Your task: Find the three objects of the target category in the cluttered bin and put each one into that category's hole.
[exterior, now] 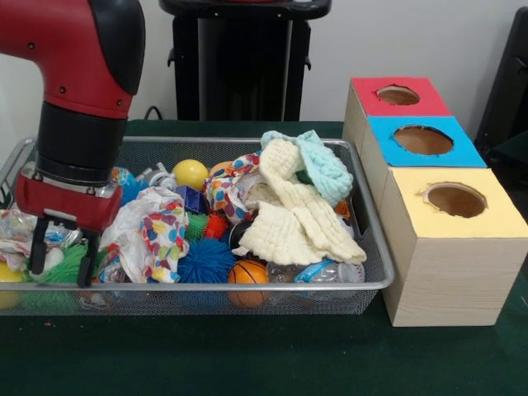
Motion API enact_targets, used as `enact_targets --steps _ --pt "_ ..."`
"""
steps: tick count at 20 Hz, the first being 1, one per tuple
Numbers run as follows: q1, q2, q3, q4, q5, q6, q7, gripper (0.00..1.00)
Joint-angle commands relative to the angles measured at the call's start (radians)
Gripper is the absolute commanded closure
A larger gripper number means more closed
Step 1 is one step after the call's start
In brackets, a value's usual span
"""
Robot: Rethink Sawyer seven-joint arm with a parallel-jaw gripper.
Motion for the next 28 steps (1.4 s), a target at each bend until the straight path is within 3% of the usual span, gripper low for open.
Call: enact_targets --steps 1,7,14,21,28 --pt "0.018 0.159 0.026 0.034 0.023 0.313 -0.438 0.00" --pt "-0.056 0.165 0.102 0.096 0.113 0.332 -0.537 0.00" --pt "-0.077 0.148 0.116 0.141 0.171 0.327 -0.533 0.00" --pt "-0.055 0.166 0.091 0.114 0.175 0.347 -0.543 0.00" --pt "-0.073 0.111 0.105 0.179 0.193 0.350 -0.521 0.00"
